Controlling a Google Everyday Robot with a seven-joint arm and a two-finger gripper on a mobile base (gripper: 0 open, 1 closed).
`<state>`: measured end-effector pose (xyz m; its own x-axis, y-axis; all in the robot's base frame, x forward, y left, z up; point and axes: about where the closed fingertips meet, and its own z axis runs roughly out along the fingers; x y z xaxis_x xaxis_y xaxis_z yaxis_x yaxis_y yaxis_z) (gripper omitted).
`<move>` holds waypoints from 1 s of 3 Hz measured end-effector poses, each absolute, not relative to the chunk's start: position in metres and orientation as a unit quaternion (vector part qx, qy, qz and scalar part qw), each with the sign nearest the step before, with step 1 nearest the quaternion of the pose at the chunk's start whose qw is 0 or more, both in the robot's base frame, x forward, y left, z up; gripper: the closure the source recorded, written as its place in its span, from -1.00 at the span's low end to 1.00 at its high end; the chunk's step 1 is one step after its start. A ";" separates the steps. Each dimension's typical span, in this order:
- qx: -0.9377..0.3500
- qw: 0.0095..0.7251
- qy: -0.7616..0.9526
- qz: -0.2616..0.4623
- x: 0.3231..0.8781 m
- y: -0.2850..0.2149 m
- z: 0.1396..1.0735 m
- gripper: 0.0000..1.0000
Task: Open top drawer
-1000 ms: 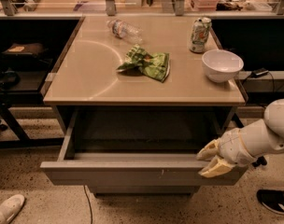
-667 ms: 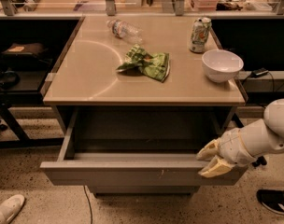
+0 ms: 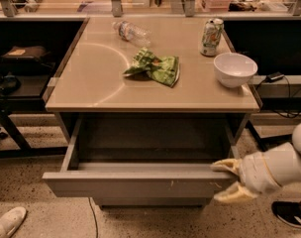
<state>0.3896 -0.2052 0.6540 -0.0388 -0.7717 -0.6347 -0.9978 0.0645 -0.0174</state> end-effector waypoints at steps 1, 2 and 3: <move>-0.647 0.252 0.682 0.230 0.377 -0.205 0.655 0.30; -0.646 0.255 0.681 0.232 0.356 -0.208 0.657 0.76; -0.646 0.255 0.681 0.232 0.356 -0.208 0.657 1.00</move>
Offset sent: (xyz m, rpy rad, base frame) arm -0.1654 -0.0333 0.0214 0.0590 -0.0140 0.0088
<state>0.3562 -0.2079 0.6572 -0.0340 -0.7618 -0.6469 -0.9983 0.0568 -0.0143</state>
